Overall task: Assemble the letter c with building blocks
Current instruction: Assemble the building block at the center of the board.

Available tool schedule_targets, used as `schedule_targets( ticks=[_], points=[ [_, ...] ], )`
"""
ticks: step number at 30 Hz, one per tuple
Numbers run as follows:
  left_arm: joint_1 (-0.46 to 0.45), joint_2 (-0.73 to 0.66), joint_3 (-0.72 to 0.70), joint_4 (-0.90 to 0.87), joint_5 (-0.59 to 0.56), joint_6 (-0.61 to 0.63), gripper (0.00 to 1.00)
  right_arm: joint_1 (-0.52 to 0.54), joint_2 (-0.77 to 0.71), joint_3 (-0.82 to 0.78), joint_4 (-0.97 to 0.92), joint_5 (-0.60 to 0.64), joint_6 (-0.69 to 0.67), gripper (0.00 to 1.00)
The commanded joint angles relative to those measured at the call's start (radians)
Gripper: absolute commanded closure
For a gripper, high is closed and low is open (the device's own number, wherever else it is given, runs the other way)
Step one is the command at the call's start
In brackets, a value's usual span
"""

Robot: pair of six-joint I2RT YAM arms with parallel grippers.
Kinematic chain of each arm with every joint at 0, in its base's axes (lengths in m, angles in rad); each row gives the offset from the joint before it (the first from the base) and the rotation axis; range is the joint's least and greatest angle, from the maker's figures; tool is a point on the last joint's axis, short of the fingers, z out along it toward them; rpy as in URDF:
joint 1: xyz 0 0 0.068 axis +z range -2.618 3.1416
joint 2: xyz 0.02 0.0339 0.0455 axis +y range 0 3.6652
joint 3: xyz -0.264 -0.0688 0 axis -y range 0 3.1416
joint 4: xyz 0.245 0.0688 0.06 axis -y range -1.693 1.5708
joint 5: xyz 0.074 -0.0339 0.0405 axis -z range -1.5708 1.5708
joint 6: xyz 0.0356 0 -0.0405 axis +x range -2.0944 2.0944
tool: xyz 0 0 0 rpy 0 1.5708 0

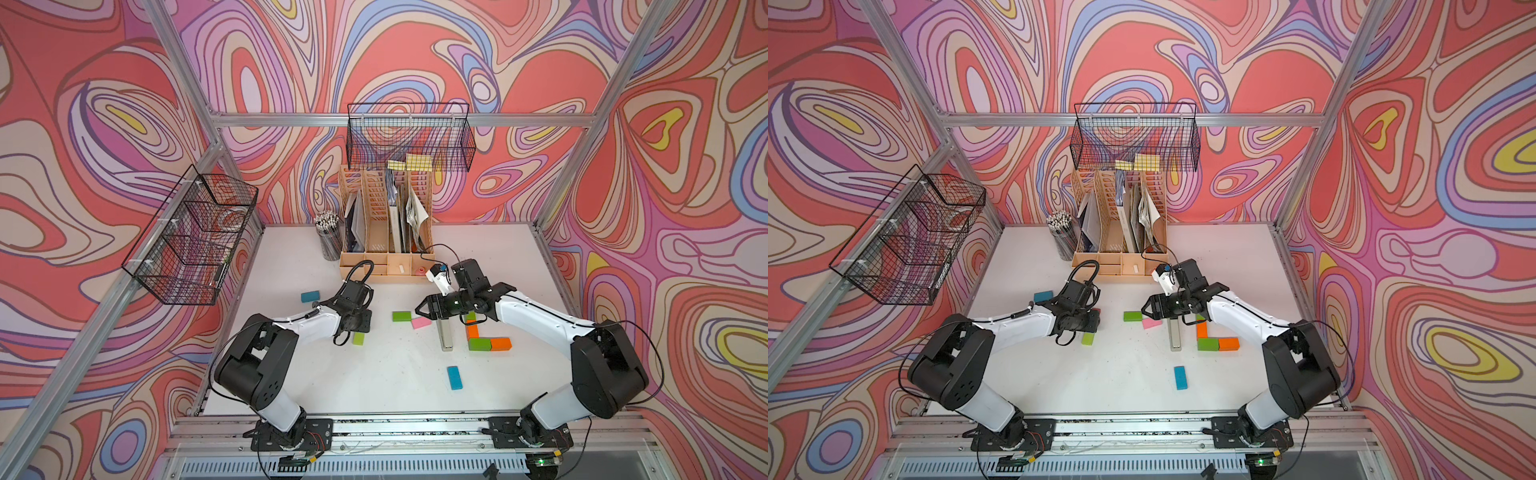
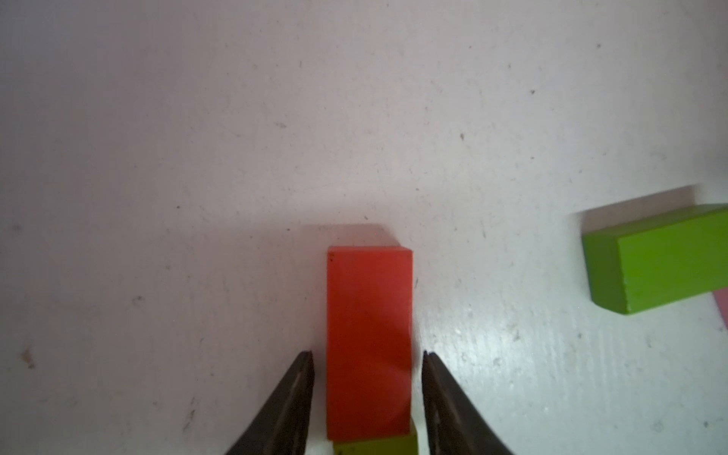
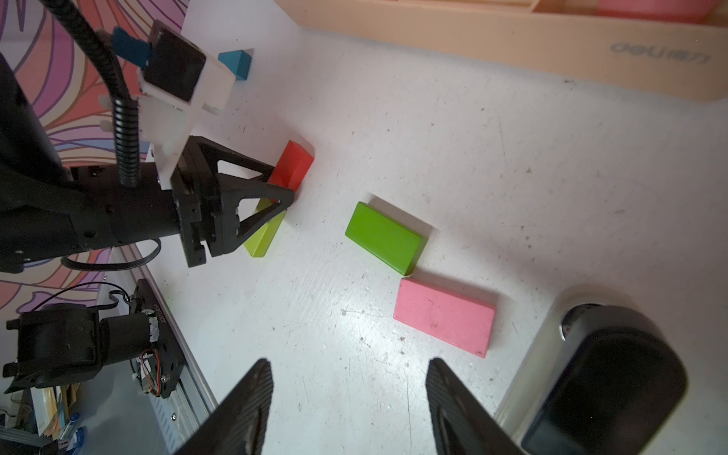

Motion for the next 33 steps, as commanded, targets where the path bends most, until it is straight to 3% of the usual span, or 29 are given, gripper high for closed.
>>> schedule_targets(
  ticks=[1, 11, 15, 22, 33],
  points=[
    [-0.007, -0.028, 0.001, -0.033, -0.034, 0.0, 0.46, 0.006, 0.008, 0.024, 0.008, -0.002, -0.001, 0.34],
    [-0.007, -0.158, 0.034, -0.083, -0.117, 0.0, 0.36, 0.006, 0.008, 0.025, 0.0, 0.009, 0.005, 0.28],
    [0.003, -0.168, 0.078, -0.196, -0.163, -0.044, 0.32, 0.006, 0.001, 0.025, 0.0, 0.017, 0.007, 0.26],
    [0.132, -0.138, 0.104, -0.261, -0.137, -0.115, 0.19, 0.006, -0.017, 0.006, 0.026, 0.047, 0.029, 0.17],
    [0.319, -0.055, 0.133, -0.184, -0.159, -0.073, 0.05, 0.006, 0.005, 0.01, 0.029, 0.044, 0.02, 0.13]
  ],
)
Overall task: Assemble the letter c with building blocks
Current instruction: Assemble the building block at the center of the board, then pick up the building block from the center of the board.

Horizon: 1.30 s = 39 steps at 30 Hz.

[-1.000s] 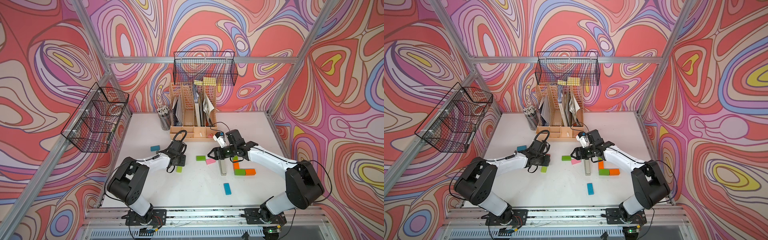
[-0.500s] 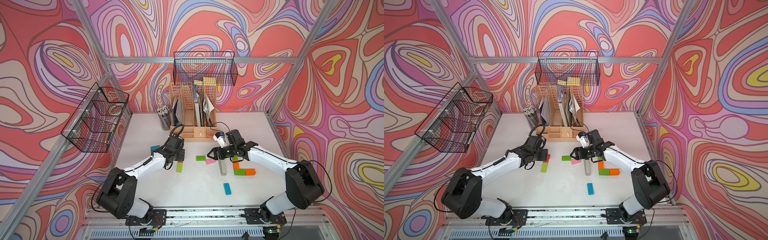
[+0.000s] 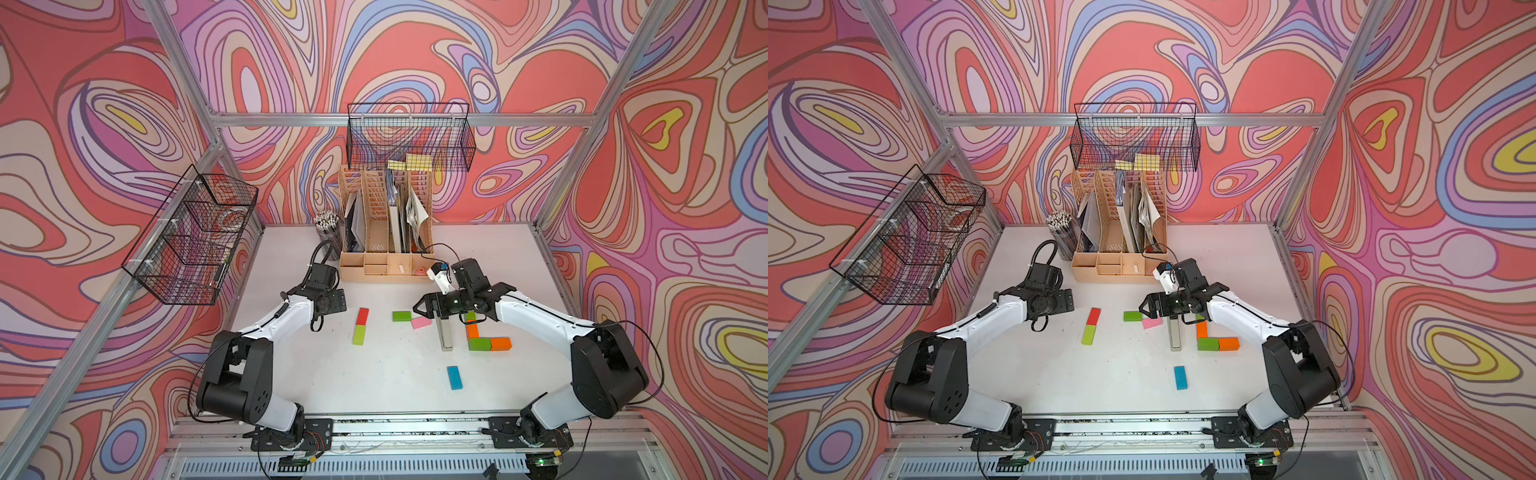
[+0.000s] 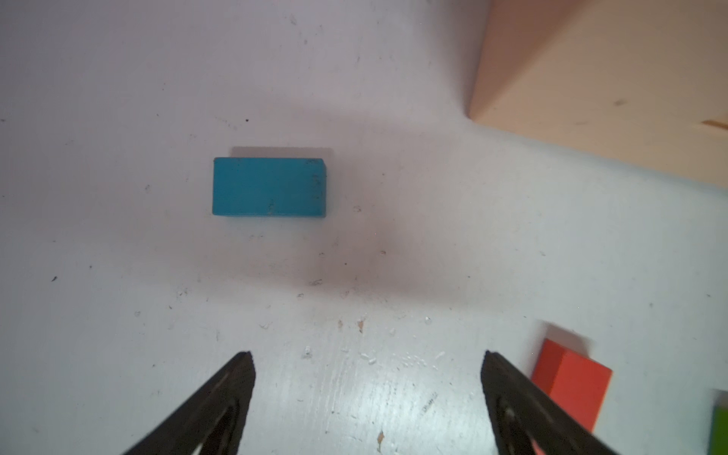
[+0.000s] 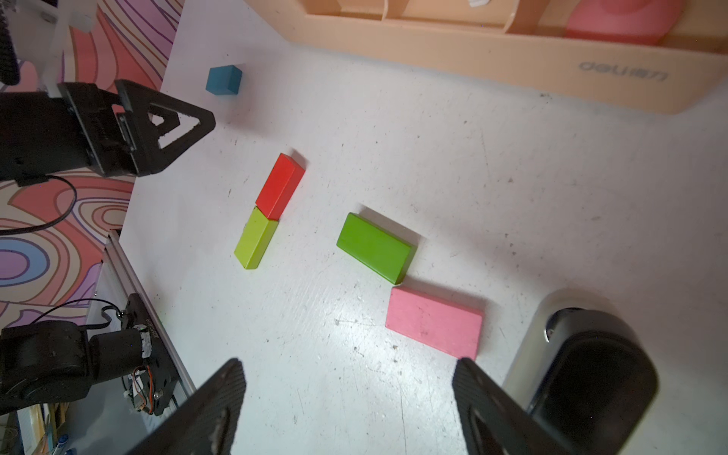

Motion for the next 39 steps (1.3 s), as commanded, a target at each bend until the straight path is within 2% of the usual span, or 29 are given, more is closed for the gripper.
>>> schedule_targets(
  ticks=[1, 3, 8, 16, 26, 35, 39],
  points=[
    [0.049, 0.055, 0.053, 0.014, 0.003, 0.009, 0.04, 0.005, 0.007, 0.009, 0.011, 0.011, -0.003, 0.12],
    [0.063, 0.08, 0.084, 0.007, -0.007, 0.012, 0.03, 0.005, 0.007, 0.009, 0.011, 0.015, -0.005, 0.02],
    [0.097, 0.125, 0.134, -0.014, -0.02, 0.004, 0.02, 0.005, 0.01, 0.007, 0.012, 0.014, -0.012, 0.02],
    [0.164, 0.211, 0.204, -0.066, 0.039, 0.015, 0.04, 0.005, 0.005, 0.006, 0.008, -0.008, -0.02, 0.02],
    [0.198, 0.315, 0.303, -0.136, 0.087, 0.041, 0.06, 0.005, -0.003, 0.002, 0.006, -0.004, -0.022, 0.02],
    [0.221, 0.354, 0.343, -0.171, 0.093, 0.052, 0.13, 0.005, -0.002, 0.007, 0.003, -0.008, -0.029, 0.04],
    [0.222, 0.374, 0.362, -0.186, 0.096, 0.063, 0.2, 0.005, -0.005, 0.007, 0.0, -0.007, -0.031, 0.04]
  ],
)
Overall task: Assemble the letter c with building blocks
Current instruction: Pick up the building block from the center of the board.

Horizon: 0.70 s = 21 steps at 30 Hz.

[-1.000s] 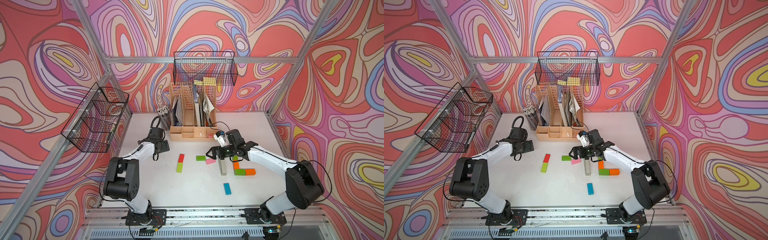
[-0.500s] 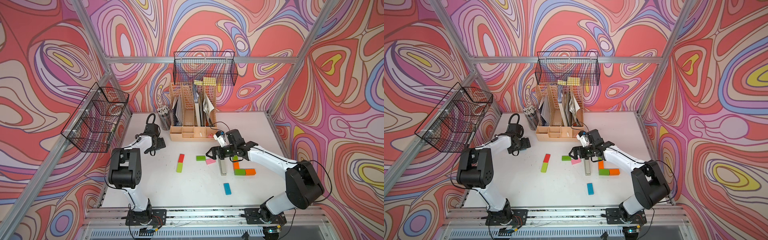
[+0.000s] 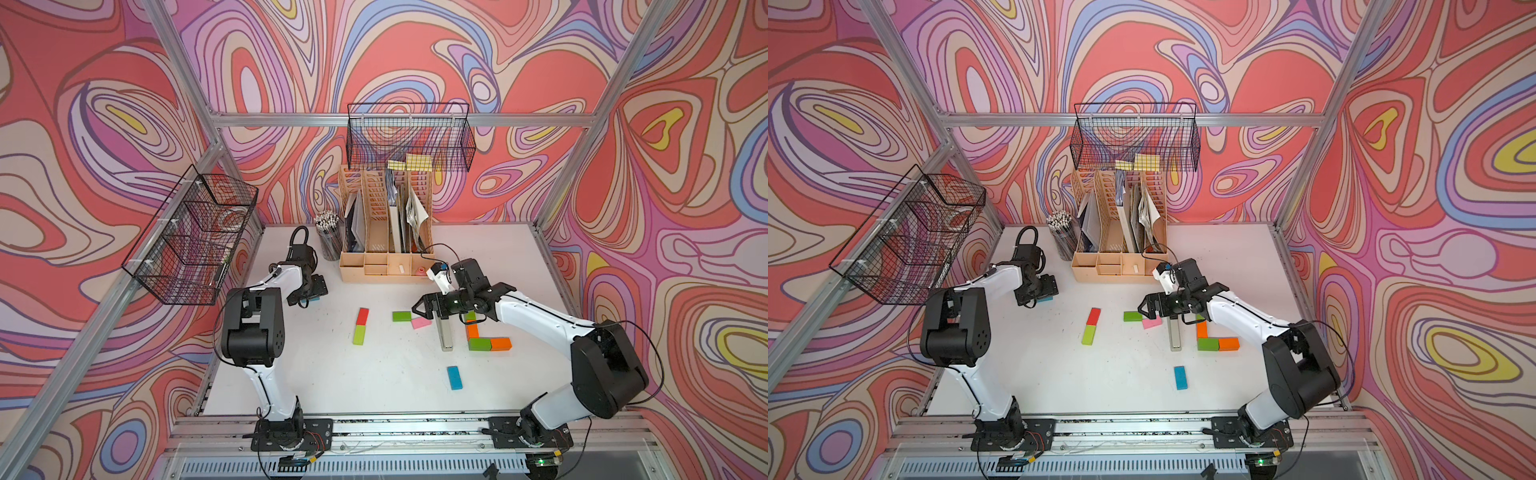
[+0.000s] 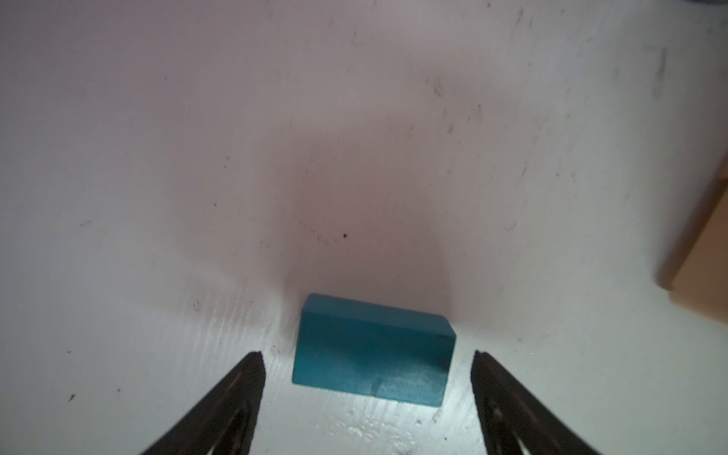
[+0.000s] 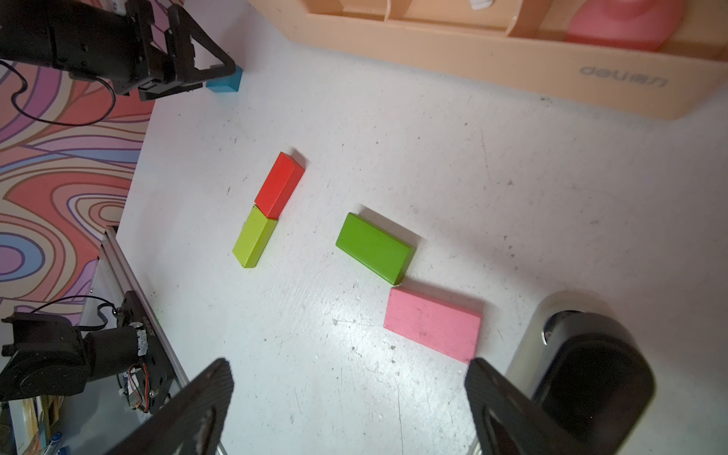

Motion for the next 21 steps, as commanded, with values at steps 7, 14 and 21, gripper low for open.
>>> schedule_targets(
  ticks=[7, 14, 21],
  points=[
    [0.007, 0.047, 0.04, -0.074, -0.061, 0.058, 0.28, 0.005, -0.006, 0.008, -0.002, -0.012, -0.015, 0.05],
    [0.007, 0.046, 0.026, -0.046, -0.052, 0.084, 0.31, 0.004, -0.003, 0.009, -0.003, -0.011, -0.015, 0.05],
    [0.01, 0.067, 0.04, -0.052, -0.046, 0.093, 0.37, 0.004, -0.002, 0.011, -0.004, -0.008, -0.016, 0.05]
  ],
)
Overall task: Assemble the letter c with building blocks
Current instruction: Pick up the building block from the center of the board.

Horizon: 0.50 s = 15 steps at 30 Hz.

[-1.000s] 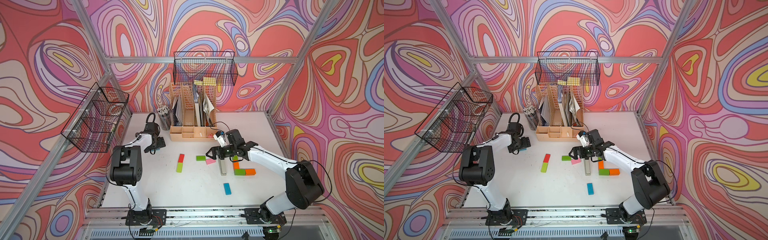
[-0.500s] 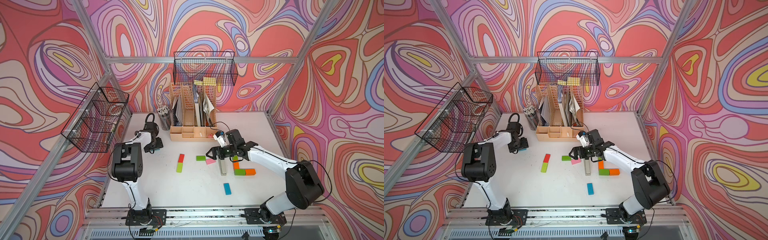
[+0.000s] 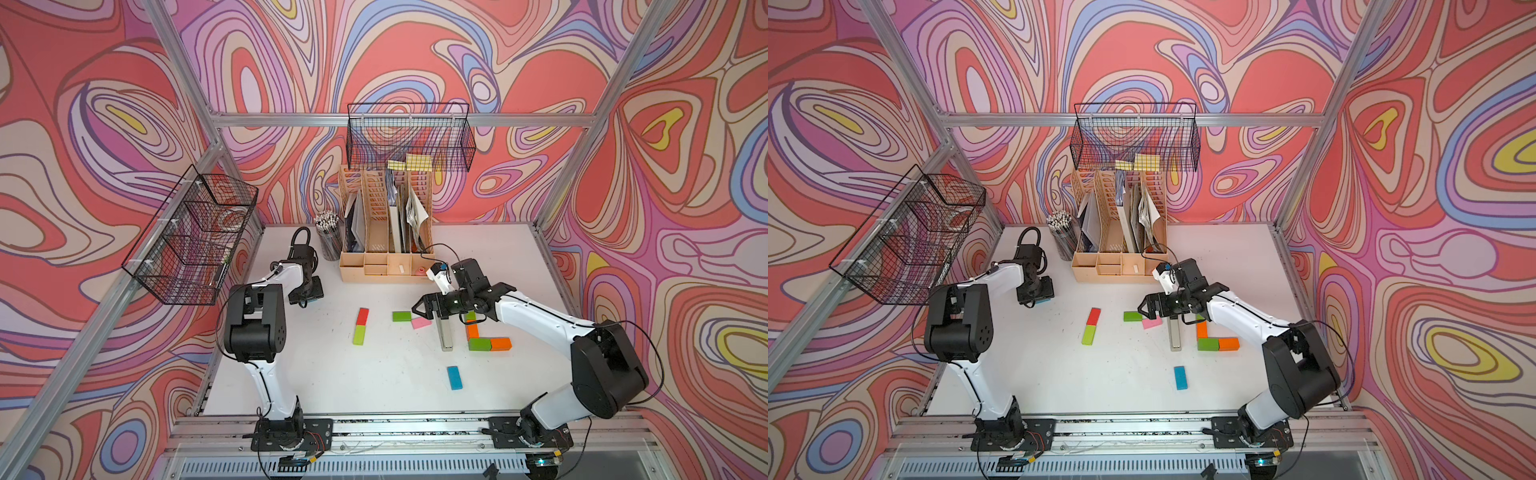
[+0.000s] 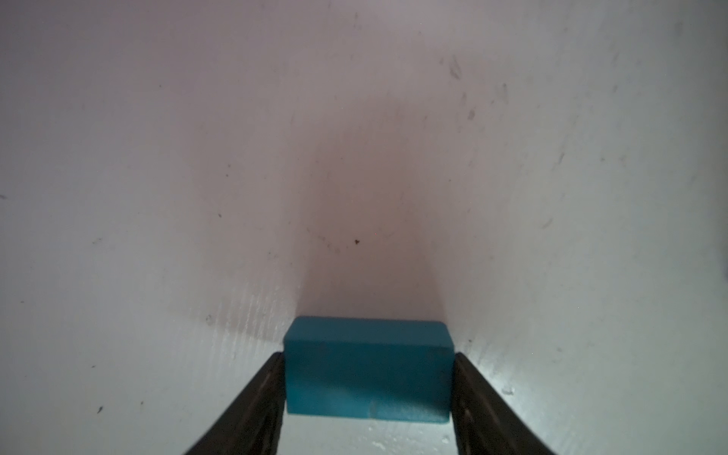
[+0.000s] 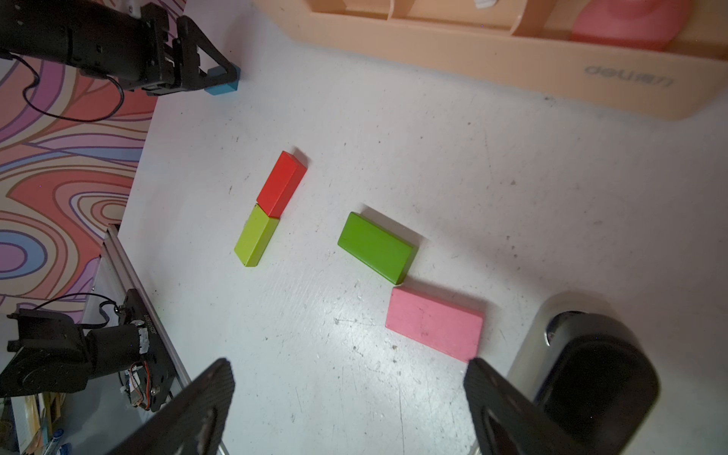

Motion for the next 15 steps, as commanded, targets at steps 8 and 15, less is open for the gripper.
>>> schedule_targets(
  ticks=[8, 15],
  points=[
    [0.019, 0.04, 0.014, -0.02, 0.0, 0.016, 0.33, 0.004, -0.006, 0.01, -0.008, 0.0, -0.014, 0.05],
    [0.022, 0.038, 0.009, -0.02, 0.001, 0.013, 0.27, 0.004, -0.011, 0.009, -0.007, 0.002, -0.012, 0.05]
  ],
)
